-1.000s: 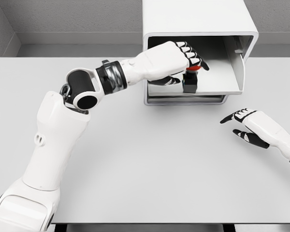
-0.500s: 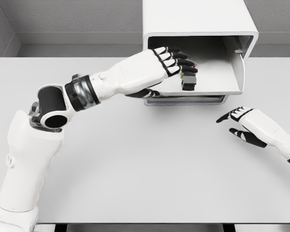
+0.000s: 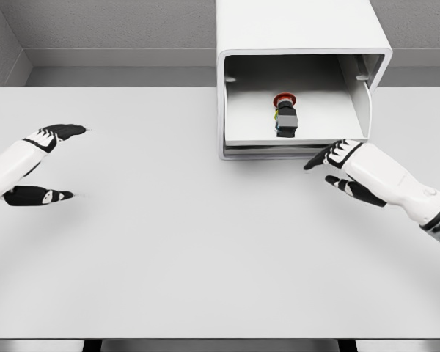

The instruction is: Slide open multi-storey tabletop storage cabinets and put open load switch and slide close multi-storey tabletop storage cabinets

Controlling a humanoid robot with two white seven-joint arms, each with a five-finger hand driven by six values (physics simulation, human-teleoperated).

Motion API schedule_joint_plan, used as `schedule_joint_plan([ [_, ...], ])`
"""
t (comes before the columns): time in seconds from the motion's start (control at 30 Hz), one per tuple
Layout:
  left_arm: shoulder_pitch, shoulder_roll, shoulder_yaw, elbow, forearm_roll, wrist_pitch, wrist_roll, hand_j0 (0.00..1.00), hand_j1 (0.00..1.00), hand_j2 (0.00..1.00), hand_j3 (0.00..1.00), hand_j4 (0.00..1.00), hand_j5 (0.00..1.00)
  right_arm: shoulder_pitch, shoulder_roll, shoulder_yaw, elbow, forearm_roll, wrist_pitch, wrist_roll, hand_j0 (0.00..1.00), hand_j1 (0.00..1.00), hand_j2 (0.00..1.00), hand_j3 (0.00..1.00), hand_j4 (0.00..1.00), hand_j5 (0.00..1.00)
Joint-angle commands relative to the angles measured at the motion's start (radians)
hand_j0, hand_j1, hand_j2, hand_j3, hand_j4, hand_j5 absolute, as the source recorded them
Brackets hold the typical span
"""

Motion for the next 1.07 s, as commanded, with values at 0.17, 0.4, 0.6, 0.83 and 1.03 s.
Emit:
schedule_joint_plan([
  [0.17, 0.002, -0.004, 0.02, 0.053, 0.011, 0.003, 0.001, 1.0, 1.0, 1.0, 1.0, 1.0, 1.0, -0.032, 0.027, 0.006, 0.057, 0.002, 0.001, 0.0, 0.63, 0.63, 0.63, 0.63, 0.63, 0.63],
  [0.4, 0.002, -0.004, 0.021, 0.054, 0.011, 0.003, 0.001, 1.0, 1.0, 1.0, 1.0, 1.0, 1.0, -0.089, 0.048, 0.034, 0.126, 0.013, 0.001, 0.0, 0.63, 0.63, 0.63, 0.63, 0.63, 0.63],
  [0.6, 0.002, -0.006, 0.021, 0.054, 0.011, 0.003, 0.001, 1.0, 1.0, 1.0, 1.0, 1.0, 1.0, -0.173, 0.062, 0.078, 0.211, 0.013, 0.001, 0.0, 0.64, 0.64, 0.64, 0.64, 0.64, 0.64],
  [0.83, 0.002, -0.006, 0.018, 0.054, -0.005, 0.003, 0.001, 1.0, 1.0, 1.0, 1.0, 1.0, 1.0, -0.152, -0.029, 0.052, 0.217, -0.006, 0.001, -0.01, 0.64, 0.64, 0.64, 0.64, 0.64, 0.64],
  [1.03, 0.002, -0.007, 0.018, 0.054, -0.012, 0.003, 0.001, 1.0, 1.0, 1.0, 1.0, 1.0, 1.0, -0.04, -0.11, -0.105, 0.224, -0.027, 0.001, -0.01, 0.65, 0.65, 0.65, 0.65, 0.65, 0.65],
])
